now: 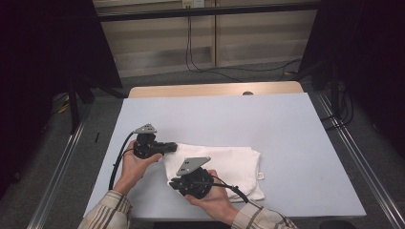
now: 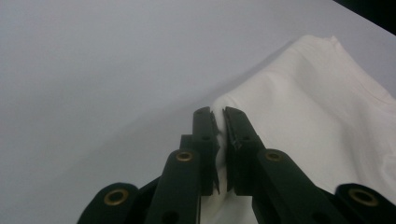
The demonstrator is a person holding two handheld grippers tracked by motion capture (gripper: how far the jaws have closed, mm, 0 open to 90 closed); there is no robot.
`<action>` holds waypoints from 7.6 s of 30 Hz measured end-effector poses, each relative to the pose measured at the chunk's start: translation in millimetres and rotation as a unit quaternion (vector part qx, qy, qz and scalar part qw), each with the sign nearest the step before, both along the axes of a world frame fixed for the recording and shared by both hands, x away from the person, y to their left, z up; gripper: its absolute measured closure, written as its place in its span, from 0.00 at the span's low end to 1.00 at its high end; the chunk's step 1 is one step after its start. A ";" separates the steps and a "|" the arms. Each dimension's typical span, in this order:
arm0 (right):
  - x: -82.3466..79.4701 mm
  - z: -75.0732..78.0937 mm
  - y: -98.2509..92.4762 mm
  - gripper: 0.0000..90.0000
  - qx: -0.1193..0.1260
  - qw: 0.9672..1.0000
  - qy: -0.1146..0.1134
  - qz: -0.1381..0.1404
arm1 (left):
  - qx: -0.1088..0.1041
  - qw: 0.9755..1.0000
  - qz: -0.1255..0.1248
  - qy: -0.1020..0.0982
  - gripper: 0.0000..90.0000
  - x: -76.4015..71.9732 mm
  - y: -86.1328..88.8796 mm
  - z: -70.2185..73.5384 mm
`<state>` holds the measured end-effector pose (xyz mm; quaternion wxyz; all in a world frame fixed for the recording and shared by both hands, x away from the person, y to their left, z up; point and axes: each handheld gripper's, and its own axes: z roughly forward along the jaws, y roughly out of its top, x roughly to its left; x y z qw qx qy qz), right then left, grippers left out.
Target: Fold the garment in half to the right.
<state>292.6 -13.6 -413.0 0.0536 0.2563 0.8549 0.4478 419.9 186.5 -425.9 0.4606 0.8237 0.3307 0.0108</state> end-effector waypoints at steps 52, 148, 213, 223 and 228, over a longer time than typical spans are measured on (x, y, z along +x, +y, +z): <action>-2.9 34.7 0.3 0.94 0.057 0.998 -0.023 -0.009 | -0.036 0.999 0.027 -0.016 0.93 -4.4 6.9 37.6; -23.4 23.3 -109.4 0.94 0.068 0.992 -0.007 -0.107 | -0.028 0.998 -0.048 -0.004 0.93 9.9 -105.9 32.6; -23.1 -5.5 -146.9 0.93 0.018 0.990 0.037 -0.136 | 0.007 0.998 -0.063 0.029 0.93 15.0 -156.7 -6.6; -21.3 -10.5 -151.4 0.91 0.003 0.989 0.048 -0.137 | 0.012 0.997 -0.067 0.039 0.90 17.1 -162.3 -11.0; -23.2 -12.0 -152.0 0.90 -0.002 0.989 0.049 -0.138 | 0.017 0.997 -0.070 0.036 0.89 16.0 -164.9 -6.1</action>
